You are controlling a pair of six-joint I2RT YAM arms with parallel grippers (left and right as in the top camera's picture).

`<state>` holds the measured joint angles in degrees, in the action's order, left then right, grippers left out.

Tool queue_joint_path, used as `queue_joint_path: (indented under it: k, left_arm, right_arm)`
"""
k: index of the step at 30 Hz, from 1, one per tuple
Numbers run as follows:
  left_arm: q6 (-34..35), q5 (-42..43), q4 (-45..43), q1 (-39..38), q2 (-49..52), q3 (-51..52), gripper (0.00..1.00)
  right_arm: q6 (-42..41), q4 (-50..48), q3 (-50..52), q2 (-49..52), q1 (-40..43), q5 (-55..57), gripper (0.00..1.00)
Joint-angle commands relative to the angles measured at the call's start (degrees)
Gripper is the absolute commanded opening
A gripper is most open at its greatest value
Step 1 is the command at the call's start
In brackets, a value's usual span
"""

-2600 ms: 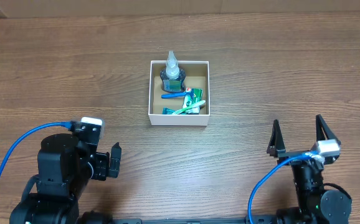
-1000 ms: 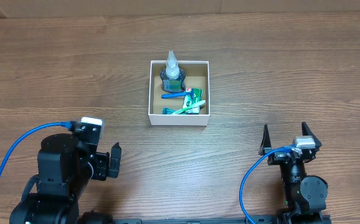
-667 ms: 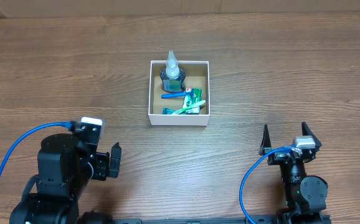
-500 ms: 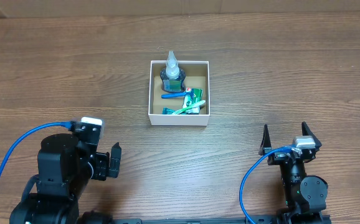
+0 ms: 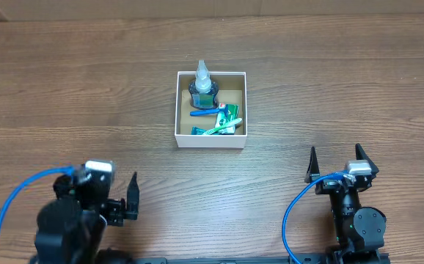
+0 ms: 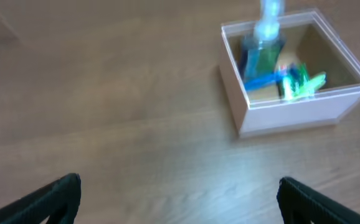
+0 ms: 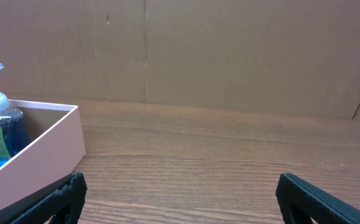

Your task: Pack container

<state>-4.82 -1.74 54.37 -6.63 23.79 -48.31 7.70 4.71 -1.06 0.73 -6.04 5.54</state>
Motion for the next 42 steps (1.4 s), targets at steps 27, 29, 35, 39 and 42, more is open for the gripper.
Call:
queue_joint_path:
  k: [27, 29, 35, 39, 42]
  left_arm:
    - [-8.1, 1.4, -67.5, 2.6, -23.6, 47.5, 1.0]
    - [-8.0, 1.6, -65.3, 2.6, -23.6, 48.1, 1.0]
    - [-7.8, 1.6, -55.1, 2.5, -23.6, 48.1, 1.0]
    - [-5.0, 1.6, -49.9, 2.6, -23.6, 48.0, 1.0]
    - [-5.0, 1.6, -49.9, 2.6, -23.6, 48.0, 1.0]
  right_arm:
    - [-0.4, -0.3, 0.6, -0.6, -0.3, 0.4, 1.0]
    - [-0.4, -0.3, 0.6, -0.6, -0.3, 0.4, 1.0]
    - [-0.4, -0.3, 0.6, -0.6, -0.3, 0.4, 1.0]
    - [-0.4, -0.3, 0.6, -0.6, -0.3, 0.4, 1.0]
    - [-0.4, -0.3, 0.6, -0.6, -0.3, 0.4, 1.0]
